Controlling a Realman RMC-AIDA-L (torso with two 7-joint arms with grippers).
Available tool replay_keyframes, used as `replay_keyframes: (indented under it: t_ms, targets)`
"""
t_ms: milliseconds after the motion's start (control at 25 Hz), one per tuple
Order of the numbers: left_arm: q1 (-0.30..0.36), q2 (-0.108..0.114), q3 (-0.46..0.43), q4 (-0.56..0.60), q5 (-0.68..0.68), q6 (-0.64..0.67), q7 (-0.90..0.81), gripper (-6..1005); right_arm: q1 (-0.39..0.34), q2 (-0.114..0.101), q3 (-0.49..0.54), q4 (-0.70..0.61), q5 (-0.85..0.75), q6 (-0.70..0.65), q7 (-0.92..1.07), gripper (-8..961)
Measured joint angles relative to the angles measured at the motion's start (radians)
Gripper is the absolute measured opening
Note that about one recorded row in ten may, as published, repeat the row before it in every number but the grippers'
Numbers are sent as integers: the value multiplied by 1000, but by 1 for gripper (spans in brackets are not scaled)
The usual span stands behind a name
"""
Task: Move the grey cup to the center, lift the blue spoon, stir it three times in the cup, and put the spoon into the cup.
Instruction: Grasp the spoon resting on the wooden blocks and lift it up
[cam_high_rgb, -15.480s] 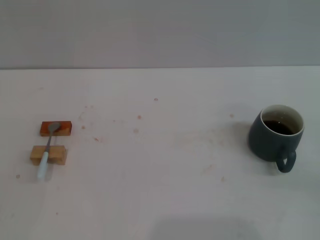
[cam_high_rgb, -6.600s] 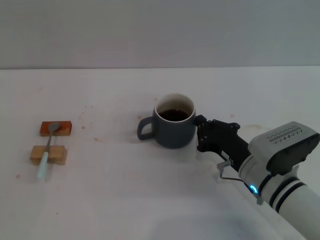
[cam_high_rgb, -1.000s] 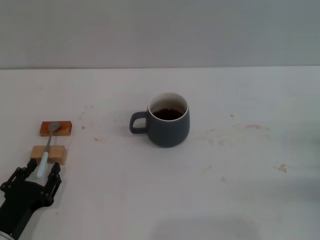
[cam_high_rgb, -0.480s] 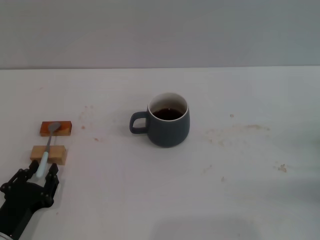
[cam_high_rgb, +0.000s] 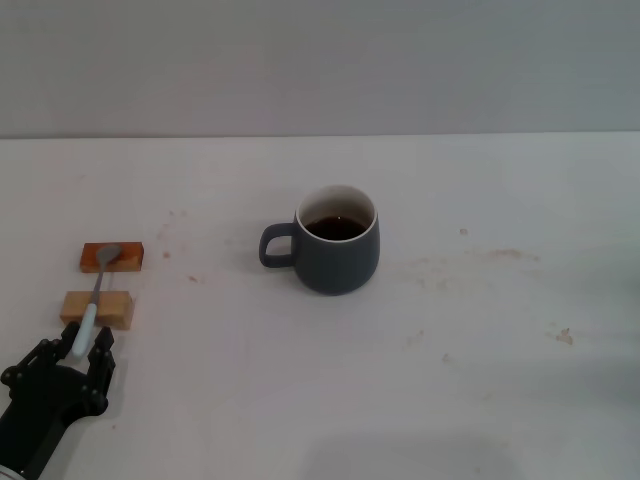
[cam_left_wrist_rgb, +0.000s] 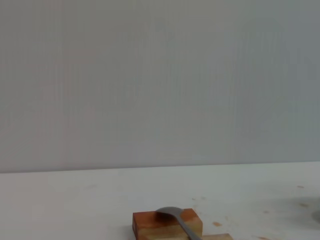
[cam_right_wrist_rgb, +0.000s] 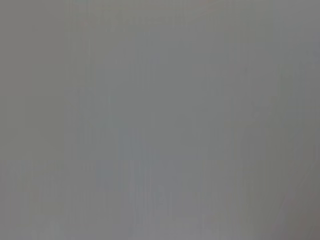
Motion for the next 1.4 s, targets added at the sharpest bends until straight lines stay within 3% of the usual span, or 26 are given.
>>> replay_keyframes:
  t_ms: [480, 720, 1280, 1400]
  targets:
    - [-9, 0, -6, 0, 0, -7, 1, 271, -1, 0, 0, 0, 0, -1, 0, -2]
    - [-11, 0, -13, 0, 0, -2, 9, 135, -1, 0, 0, -2, 0, -3, 0, -2]
    - [0, 10, 14, -64, 11, 55, 62, 139, 0, 0, 0, -3, 0, -3, 0, -2]
    - [-5, 26, 15, -94, 22, 57, 55, 140, 2, 0, 0, -3, 0, -3, 0, -2]
